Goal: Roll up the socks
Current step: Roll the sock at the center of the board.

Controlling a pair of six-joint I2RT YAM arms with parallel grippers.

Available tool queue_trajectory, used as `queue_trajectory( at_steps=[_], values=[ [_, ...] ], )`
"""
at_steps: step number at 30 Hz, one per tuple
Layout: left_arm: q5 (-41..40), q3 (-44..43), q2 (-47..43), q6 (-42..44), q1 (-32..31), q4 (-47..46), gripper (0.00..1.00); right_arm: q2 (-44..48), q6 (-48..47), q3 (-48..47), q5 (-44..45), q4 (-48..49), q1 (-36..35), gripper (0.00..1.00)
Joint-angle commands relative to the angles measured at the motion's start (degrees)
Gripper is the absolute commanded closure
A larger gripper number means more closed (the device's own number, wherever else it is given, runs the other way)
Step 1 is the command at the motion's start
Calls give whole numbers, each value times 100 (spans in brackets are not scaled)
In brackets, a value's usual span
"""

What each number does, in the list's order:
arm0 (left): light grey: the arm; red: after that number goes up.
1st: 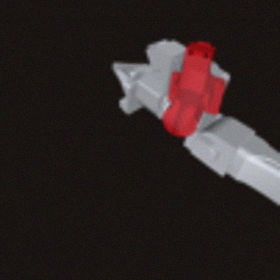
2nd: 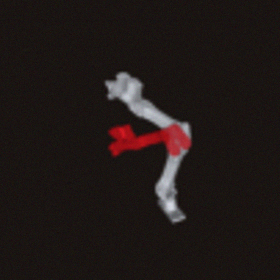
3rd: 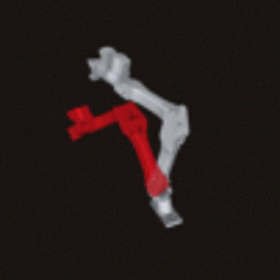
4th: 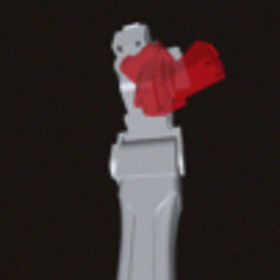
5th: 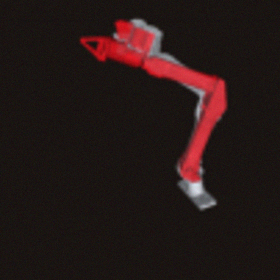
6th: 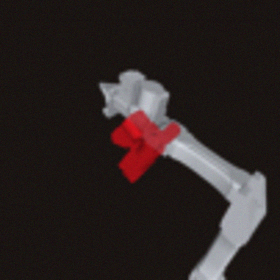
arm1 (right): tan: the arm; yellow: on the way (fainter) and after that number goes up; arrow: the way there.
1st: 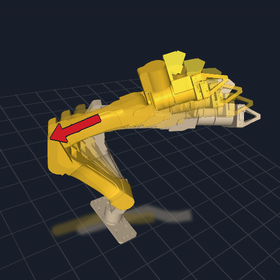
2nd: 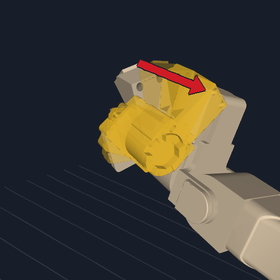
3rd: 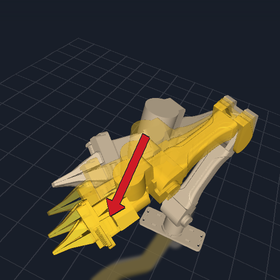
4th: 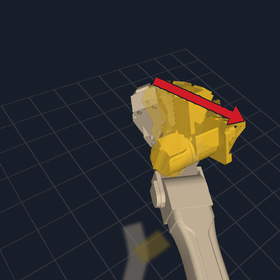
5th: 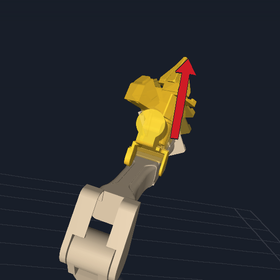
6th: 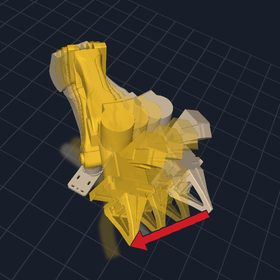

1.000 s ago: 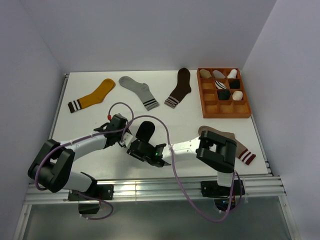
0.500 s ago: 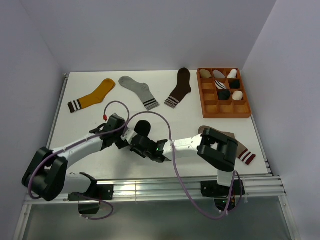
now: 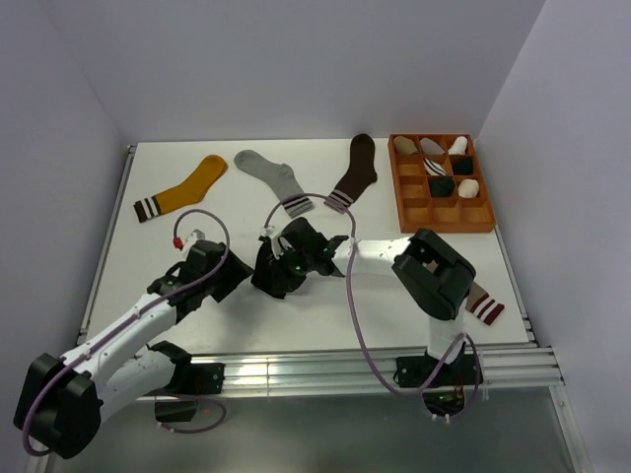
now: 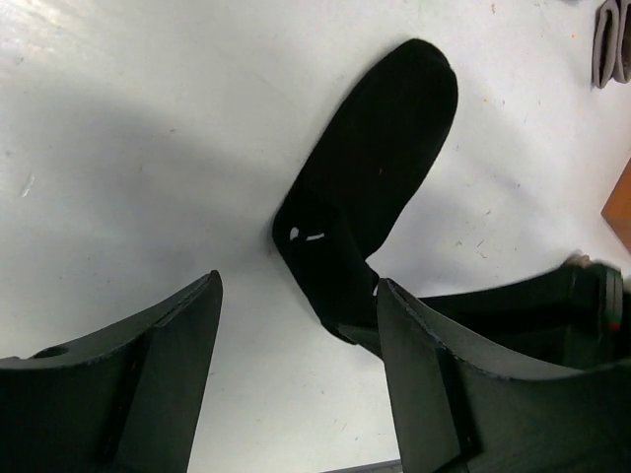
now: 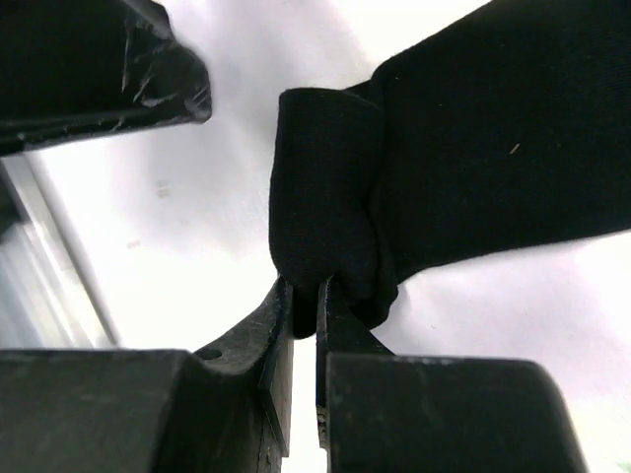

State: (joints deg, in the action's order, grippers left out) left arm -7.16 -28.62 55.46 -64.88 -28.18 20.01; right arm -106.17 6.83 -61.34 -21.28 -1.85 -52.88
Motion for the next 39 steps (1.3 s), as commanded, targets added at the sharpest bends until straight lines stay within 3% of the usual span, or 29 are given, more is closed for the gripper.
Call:
queue_trajectory(
  at_steps=[1,5,10,18,25,34,39],
  values=[
    [12,234,-281,-270,24,-198,31,-377,424,-299,-1902,-518,295,100],
    [285,611,-440,-402,15,-558,31,-878,688,-597,-2818,-580,577,100],
    [487,867,-229,-543,6,-946,33,-1151,697,-914,-2900,-896,665,100],
    [-321,-90,579,229,331,-647,47,-1029,416,-959,-2513,-1152,665,100],
    [47,-995,2519,985,595,-849,63,-932,319,-950,-2320,-1142,656,100],
    [425,-1102,3295,1250,586,-1315,80,-695,-76,-1038,-2302,-1266,551,100],
    [628,-1040,3436,1320,586,-1552,84,-563,-331,-1195,-2258,-1291,472,100]
  ],
)
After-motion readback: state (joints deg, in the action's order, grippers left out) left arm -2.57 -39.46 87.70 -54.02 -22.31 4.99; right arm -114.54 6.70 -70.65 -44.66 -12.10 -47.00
